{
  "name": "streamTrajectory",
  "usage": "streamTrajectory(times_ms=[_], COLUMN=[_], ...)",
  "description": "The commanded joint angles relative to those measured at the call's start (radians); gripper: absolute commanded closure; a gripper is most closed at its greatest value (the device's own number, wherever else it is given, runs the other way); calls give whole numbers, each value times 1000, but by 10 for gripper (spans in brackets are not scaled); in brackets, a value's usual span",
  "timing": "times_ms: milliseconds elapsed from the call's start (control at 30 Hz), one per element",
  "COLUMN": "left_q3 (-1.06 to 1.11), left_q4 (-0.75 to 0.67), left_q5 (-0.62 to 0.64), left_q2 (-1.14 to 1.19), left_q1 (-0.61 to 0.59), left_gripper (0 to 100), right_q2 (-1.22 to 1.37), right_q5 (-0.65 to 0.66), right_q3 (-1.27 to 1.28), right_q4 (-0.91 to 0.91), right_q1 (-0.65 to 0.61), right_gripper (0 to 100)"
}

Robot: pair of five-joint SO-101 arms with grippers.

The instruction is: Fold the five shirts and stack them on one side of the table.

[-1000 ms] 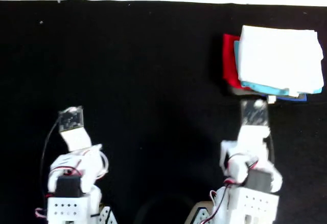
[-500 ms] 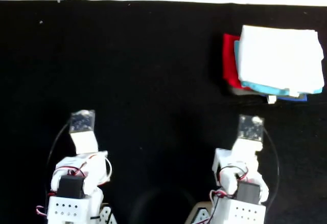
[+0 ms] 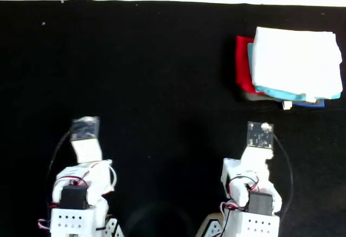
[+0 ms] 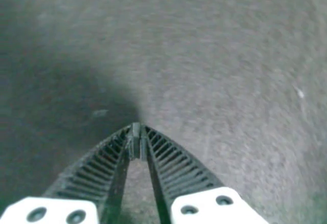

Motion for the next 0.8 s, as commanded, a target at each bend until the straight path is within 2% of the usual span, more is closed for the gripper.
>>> streamTrajectory(times_ms=[0,100,233,533,767], left_q3=[15,15,15,15,15], left_q4=[12,11,11,11,6], left_q5=[115,129,91,91,310], left_q2=[-1,-1,-1,-1,-1], left_q1=[-36,-35,-38,-41,-65], left_gripper=[966,966,966,966,966], right_q2=[-10,-10,-10,-10,-10], right_q5=[-18,-20,-20,-20,-20], right_q3=[134,134,134,134,134], right_q4=[5,7,7,7,7], right_q1=[-74,-111,-110,-110,-110], right_gripper=[979,979,979,979,979])
